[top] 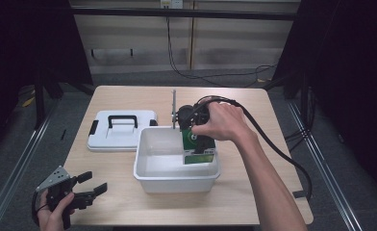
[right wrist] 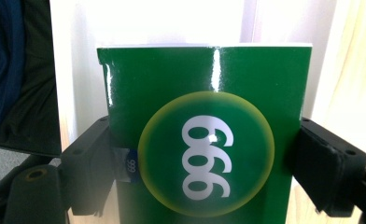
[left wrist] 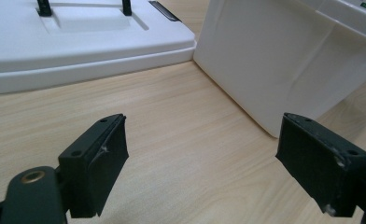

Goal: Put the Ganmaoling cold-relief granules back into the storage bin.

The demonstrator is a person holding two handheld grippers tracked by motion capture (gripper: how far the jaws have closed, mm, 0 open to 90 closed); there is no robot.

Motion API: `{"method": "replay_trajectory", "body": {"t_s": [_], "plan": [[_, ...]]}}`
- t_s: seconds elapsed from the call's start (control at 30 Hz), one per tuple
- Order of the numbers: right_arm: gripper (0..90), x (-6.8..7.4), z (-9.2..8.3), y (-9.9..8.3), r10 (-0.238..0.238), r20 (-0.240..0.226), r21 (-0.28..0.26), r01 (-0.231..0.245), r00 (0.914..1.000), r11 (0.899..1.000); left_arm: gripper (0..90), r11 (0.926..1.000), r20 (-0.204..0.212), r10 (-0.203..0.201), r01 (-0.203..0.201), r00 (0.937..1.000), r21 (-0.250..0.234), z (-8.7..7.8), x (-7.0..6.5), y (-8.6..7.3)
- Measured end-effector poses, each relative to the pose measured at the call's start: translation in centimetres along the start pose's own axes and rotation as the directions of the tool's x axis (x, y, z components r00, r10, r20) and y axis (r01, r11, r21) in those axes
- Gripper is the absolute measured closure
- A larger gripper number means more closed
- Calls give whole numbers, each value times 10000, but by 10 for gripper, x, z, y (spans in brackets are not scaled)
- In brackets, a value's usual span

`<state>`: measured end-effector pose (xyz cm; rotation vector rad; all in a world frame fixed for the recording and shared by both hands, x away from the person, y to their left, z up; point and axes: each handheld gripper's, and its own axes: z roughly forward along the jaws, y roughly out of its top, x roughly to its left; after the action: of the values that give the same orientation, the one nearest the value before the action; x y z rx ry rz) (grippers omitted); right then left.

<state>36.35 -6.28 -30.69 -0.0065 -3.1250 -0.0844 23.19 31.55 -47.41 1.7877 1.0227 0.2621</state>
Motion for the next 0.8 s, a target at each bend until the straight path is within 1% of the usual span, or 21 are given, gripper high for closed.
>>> {"method": "replay_trajectory", "body": {"t_s": [0.03,0.1,0.3,0.33,0.37,0.43,0.5,0.53,0.57,0.63,0.67,0.73,0.77,0.8], "plan": [[158,0,3,2,-98,-35,6,98,9999,10000,159,10000,1,38,-38,10000,-21,0,0,0],[158,0,6,2,76,-89,20,-76,9999,10000,159,10000,-25,60,-60,10000,-9,-1,0,0],[157,-4,23,-4,186,-292,157,-181,9994,9997,159,10000,3,36,-36,10000,-5,0,0,0],[157,-4,25,-5,273,-334,179,-267,9991,9995,159,10000,8,33,-33,10000,-8,0,0,0],[157,-4,28,-7,340,-320,50,-339,9989,9994,159,10000,-2,25,-25,10000,-11,0,0,0],[157,-5,33,-8,419,-392,79,-416,9984,9991,159,10000,-29,10,-10,10000,-9,0,0,0],[157,-6,39,-8,346,-467,148,-340,9983,9993,159,10000,-25,17,-17,10000,-8,0,0,0],[157,-6,44,-9,388,-493,178,-380,9980,9991,159,10000,-22,14,-14,10000,-14,0,0,0],[157,-6,47,-9,454,-500,124,-448,9977,9989,159,10000,-22,18,-18,10000,-13,-1,0,0],[157,-8,52,-10,434,-422,144,-428,9982,9990,159,10000,-18,16,-16,10000,-22,-1,0,0],[157,-8,52,-10,434,-422,144,-428,9982,9990,159,10000,-18,16,-16,10000,-22,-1,0,0],[157,-8,55,-10,504,-413,278,-492,9979,9984,159,10000,-9,30,-30,10000,-2,0,0,0],[157,-9,60,-10,379,-419,153,-373,9984,9992,159,10000,-4,43,-43,10000,-3,0,0,0],[157,-8,61,-10,430,-430,193,-422,9981,9989,159,10000,-15,42,-42,10000,-11,-1,0,0]]}}
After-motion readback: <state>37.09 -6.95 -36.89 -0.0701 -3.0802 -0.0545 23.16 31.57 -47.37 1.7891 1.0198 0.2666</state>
